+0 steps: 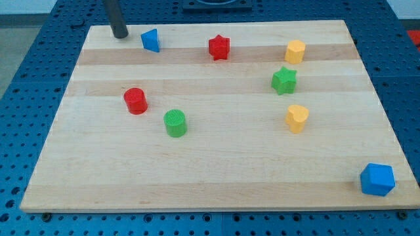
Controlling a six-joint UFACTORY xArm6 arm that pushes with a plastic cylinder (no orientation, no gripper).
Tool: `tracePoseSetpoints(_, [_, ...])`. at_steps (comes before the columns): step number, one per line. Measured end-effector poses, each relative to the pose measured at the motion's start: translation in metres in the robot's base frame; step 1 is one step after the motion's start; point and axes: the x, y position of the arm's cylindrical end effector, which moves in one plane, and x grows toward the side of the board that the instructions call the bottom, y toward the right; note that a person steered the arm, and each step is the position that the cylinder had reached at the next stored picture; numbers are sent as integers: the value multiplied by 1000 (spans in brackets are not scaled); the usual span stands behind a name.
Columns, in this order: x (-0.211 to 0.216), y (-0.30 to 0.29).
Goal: Slide the blue triangle to the center
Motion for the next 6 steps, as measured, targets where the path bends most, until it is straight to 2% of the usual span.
tracePoseSetpoints(1, [1, 15])
tracePoseSetpoints(3, [34, 52])
tracePoseSetpoints(6, [19, 99])
